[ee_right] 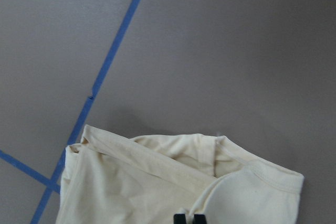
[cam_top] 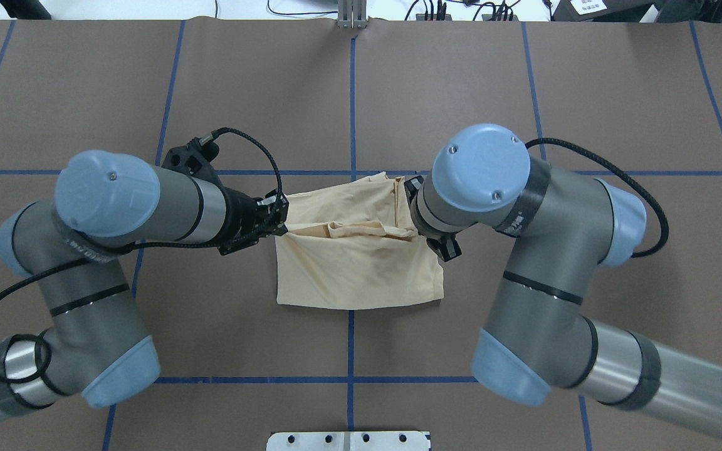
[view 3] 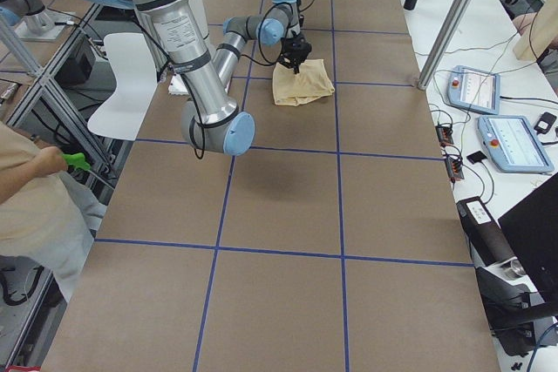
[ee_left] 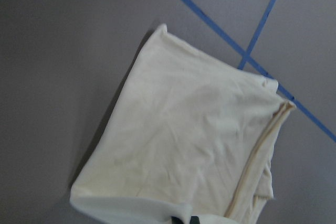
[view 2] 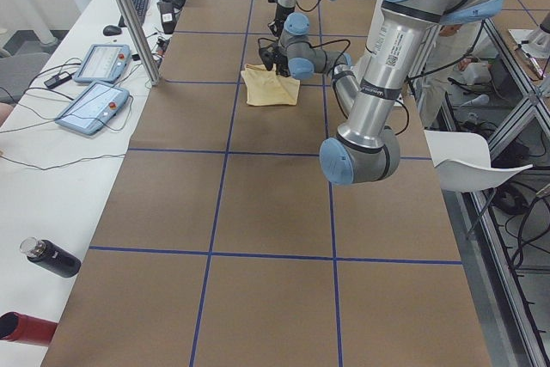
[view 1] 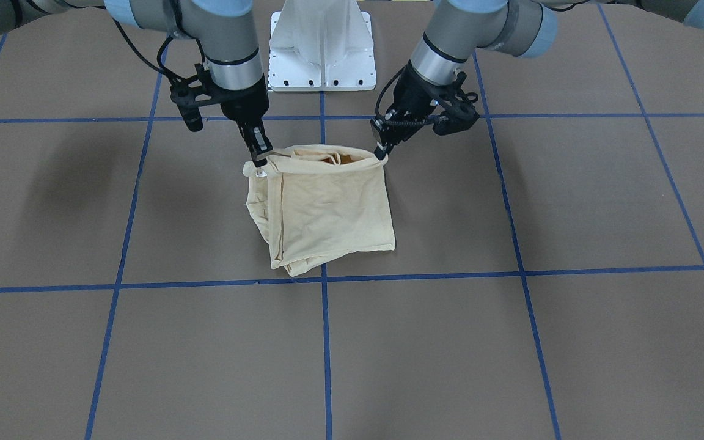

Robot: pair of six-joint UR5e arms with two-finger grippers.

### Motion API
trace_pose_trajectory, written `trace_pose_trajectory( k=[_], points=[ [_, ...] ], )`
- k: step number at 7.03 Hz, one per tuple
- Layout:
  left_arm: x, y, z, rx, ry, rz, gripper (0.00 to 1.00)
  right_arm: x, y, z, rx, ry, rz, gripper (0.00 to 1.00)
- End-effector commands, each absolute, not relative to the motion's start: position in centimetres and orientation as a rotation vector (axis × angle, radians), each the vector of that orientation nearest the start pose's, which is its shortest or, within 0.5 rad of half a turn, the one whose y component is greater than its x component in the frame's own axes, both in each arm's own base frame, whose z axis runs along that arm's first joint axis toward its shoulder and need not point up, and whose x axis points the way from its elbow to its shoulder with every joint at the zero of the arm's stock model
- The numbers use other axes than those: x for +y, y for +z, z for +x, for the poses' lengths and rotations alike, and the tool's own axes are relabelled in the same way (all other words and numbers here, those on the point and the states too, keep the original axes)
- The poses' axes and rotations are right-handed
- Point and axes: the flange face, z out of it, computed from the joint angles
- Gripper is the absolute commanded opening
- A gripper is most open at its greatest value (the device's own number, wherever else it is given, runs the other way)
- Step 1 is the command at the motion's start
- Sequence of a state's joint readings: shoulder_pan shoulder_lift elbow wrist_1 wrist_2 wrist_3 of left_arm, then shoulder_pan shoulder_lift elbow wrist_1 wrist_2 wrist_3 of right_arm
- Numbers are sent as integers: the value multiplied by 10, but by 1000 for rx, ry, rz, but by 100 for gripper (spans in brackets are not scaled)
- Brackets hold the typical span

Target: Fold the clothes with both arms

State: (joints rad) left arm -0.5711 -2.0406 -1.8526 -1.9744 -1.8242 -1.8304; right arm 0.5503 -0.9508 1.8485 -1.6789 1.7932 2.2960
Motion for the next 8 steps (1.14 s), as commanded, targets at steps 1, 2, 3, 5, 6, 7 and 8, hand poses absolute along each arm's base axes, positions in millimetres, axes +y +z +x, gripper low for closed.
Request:
trace_pose_trajectory(
  k=[1, 2, 3, 5, 6, 7, 8],
  points=[
    [-476, 257, 463, 1189, -612, 15, 0, -500, 222, -518, -778, 1008, -293, 0],
    [-495, 264, 474, 1193, -623, 24, 0, -521, 232, -526, -769, 970, -282, 0],
    [-506, 273, 486, 1194, -625, 24, 0, -534, 251, -538, -779, 923, -258, 0],
    [-516, 294, 497, 1201, -628, 37, 25, -557, 248, -538, -820, 929, -240, 90],
    [-531, 287, 485, 1204, -590, 101, 51, -592, 219, -513, -857, 919, -230, 100],
    [-549, 276, 463, 1221, -602, 137, 75, -618, 211, -473, -891, 893, -309, 100],
    [-554, 267, 451, 1234, -608, 150, 77, -630, 208, -454, -905, 901, -312, 100]
  ],
)
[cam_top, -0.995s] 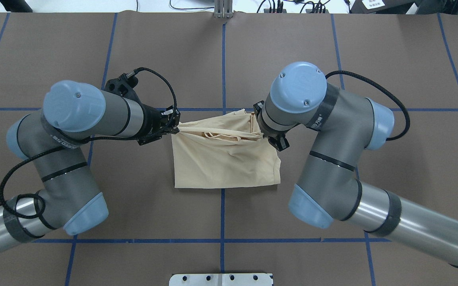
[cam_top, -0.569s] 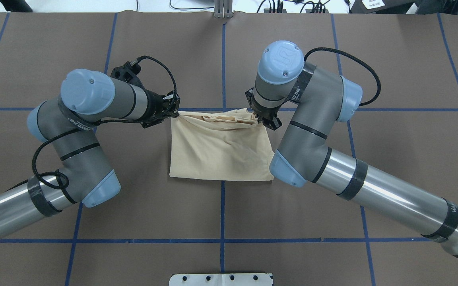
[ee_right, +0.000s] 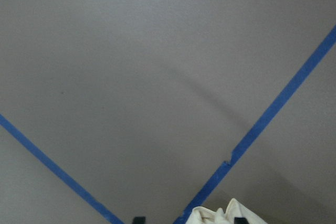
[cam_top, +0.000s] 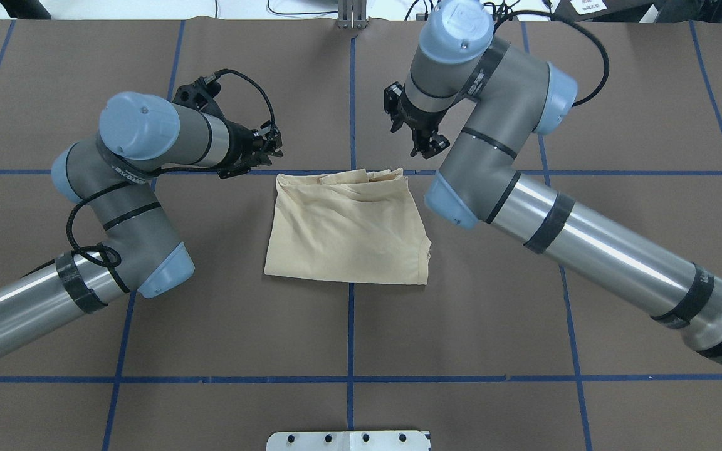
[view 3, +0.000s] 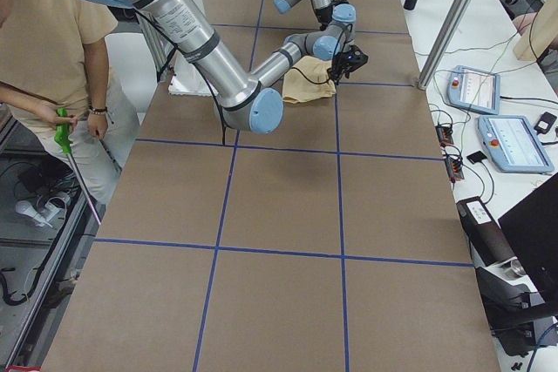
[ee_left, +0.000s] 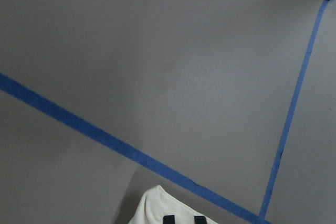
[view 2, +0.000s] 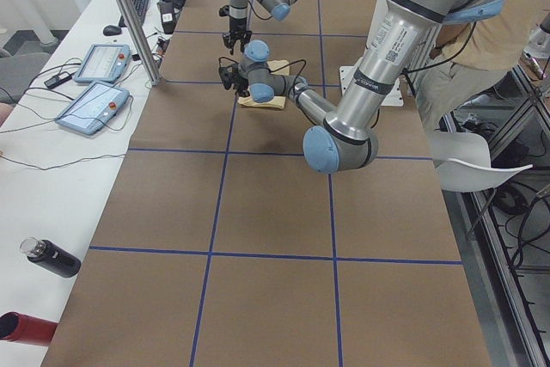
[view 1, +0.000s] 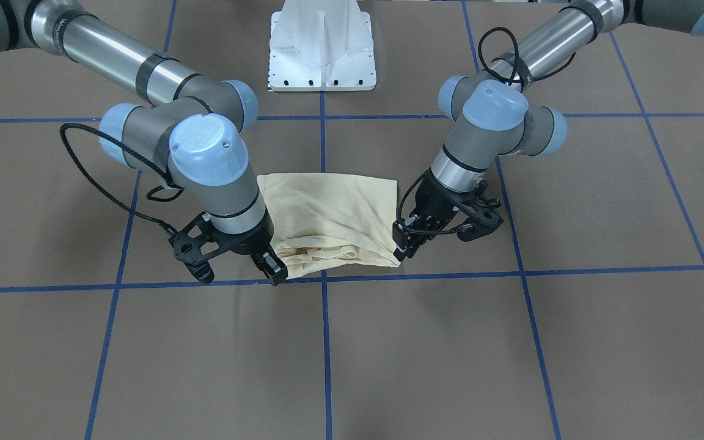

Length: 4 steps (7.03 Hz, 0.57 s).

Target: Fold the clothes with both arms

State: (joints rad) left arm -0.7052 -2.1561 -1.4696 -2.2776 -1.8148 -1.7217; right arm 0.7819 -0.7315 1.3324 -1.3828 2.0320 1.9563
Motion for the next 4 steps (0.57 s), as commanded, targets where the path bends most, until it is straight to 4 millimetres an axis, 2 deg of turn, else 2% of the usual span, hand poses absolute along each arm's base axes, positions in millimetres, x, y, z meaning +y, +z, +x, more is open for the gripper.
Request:
trace_pose_trajectory(
  k=[1, 2, 3, 4],
  points=[
    [-551, 264, 440, 1244, -595, 168, 76, -631, 216, -452, -898, 887, -303, 100],
    [-536, 274, 422, 1223, -479, 249, 76, -638, 229, -436, -893, 853, -272, 100],
    [-508, 318, 392, 1146, -236, 358, 77, -645, 263, -401, -881, 775, -212, 100],
    [-509, 350, 357, 1086, -78, 418, 81, -642, 309, -352, -871, 633, -136, 100]
  ],
)
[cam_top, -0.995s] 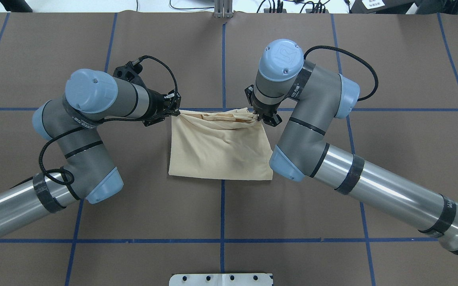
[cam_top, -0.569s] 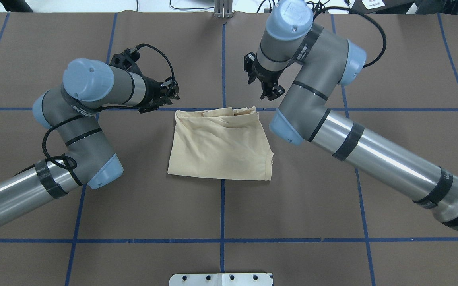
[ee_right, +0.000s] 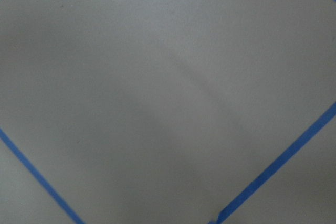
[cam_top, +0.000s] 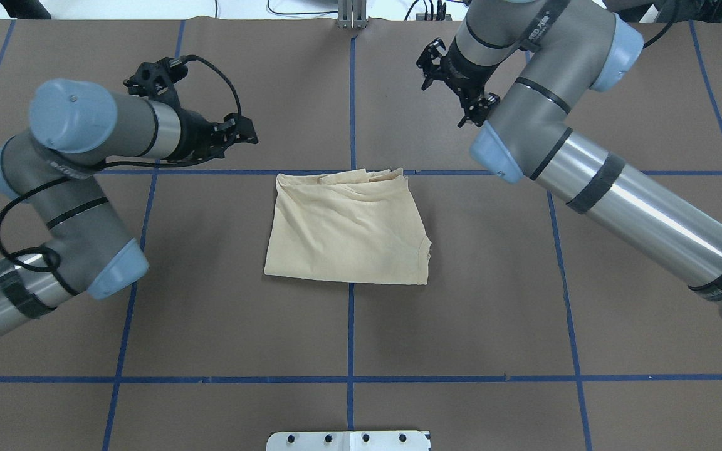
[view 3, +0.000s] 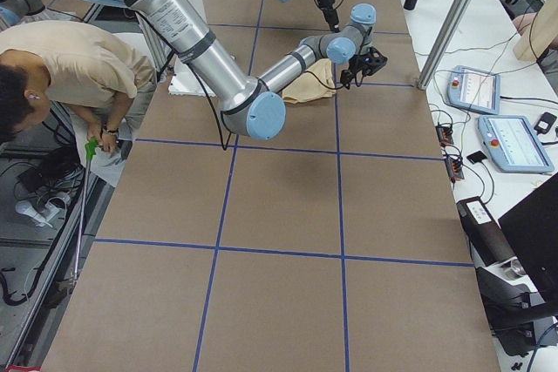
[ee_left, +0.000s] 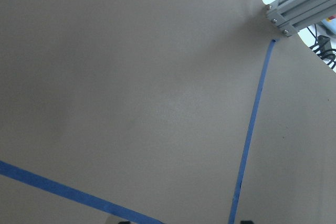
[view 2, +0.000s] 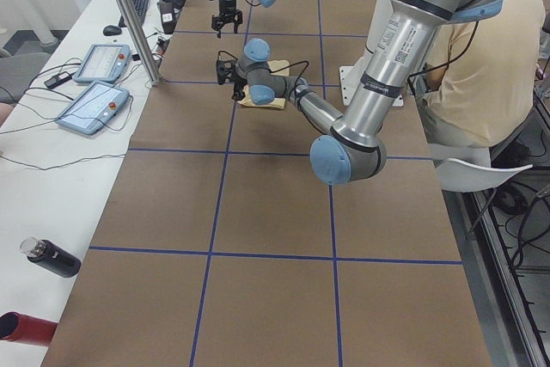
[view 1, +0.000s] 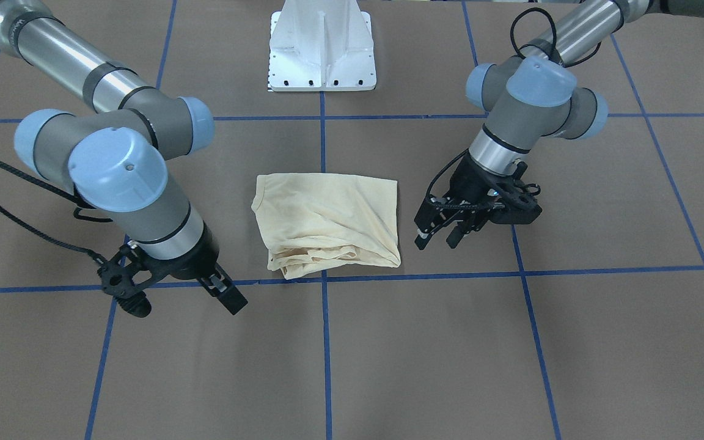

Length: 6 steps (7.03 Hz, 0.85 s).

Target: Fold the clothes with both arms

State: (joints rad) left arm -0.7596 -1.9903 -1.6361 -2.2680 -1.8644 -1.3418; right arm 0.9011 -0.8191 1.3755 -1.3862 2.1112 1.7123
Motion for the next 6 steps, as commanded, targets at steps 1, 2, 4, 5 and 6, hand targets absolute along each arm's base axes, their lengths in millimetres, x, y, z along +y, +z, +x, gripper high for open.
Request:
trace_pose_trajectory(
  k=[1, 2, 4, 5, 6],
  points=[
    [-512, 377, 319, 1048, 33, 442, 94, -646, 351, -292, -863, 519, -80, 100],
    [-512, 417, 266, 987, 132, 476, 96, -647, 388, -245, -841, 411, -16, 100],
    [-477, 493, 139, 906, 253, 504, 99, -635, 477, -150, -761, 177, 87, 100],
    [-460, 529, 88, 879, 297, 508, 99, -623, 518, -100, -741, 78, 115, 100],
    [-451, 552, 47, 863, 332, 526, 99, -606, 552, -54, -757, 21, 123, 100]
  ],
)
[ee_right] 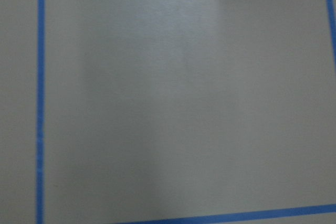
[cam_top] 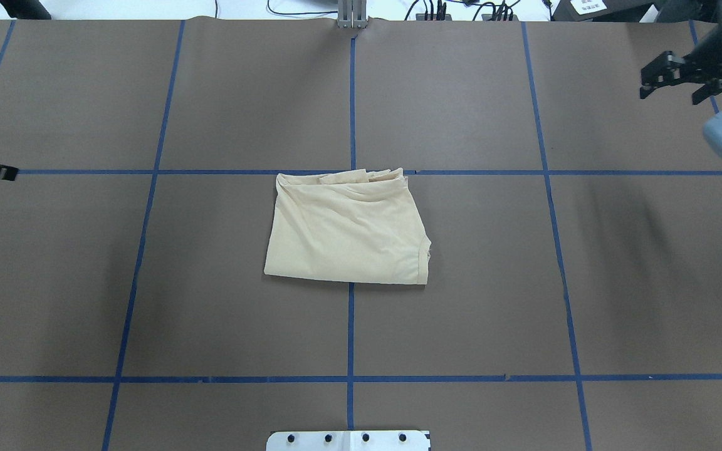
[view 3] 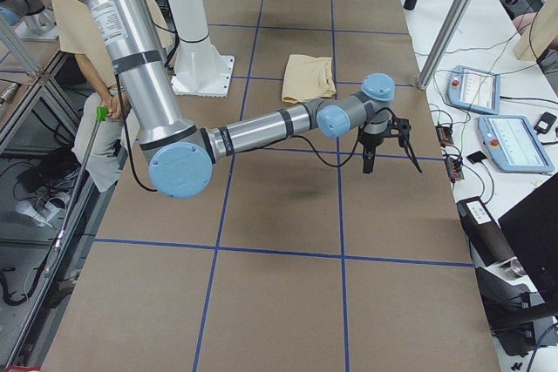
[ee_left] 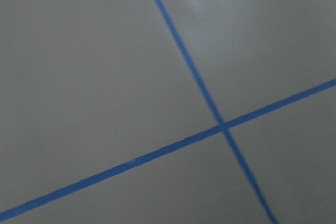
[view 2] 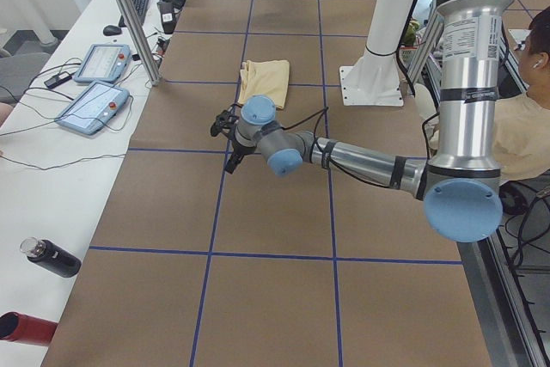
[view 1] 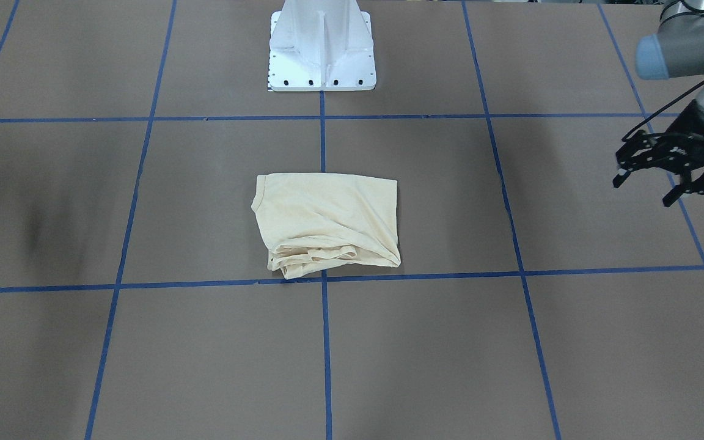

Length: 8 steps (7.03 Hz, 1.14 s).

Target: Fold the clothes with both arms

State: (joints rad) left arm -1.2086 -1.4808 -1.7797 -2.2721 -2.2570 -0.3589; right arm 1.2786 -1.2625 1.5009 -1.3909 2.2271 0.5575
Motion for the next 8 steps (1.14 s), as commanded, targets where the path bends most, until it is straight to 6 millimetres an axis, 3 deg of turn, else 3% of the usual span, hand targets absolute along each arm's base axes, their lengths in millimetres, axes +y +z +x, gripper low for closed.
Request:
trace_pose_trajectory(
  k=[1, 2, 3, 4, 5, 7, 8],
  points=[
    [-443, 575, 12, 845, 296, 526, 99, -584, 587, -14, -755, -24, 131, 100],
    [-440, 599, -10, 842, 322, 532, 99, -568, 611, 13, -736, -71, 118, 100],
    [-439, 624, -30, 807, 329, 536, 99, -561, 623, 28, -726, -117, 72, 100],
    [-438, 628, -36, 800, 299, 510, 99, -553, 633, 35, -724, -155, 47, 100],
    [-438, 625, -44, 799, 261, 470, 99, -537, 634, 65, -765, -101, 65, 100],
    [-443, 603, -55, 746, 214, 428, 99, -530, 626, 64, -806, -101, 80, 100],
    [-457, 593, -56, 712, 195, 400, 99, -533, 623, 64, -802, -104, 87, 100]
  ],
)
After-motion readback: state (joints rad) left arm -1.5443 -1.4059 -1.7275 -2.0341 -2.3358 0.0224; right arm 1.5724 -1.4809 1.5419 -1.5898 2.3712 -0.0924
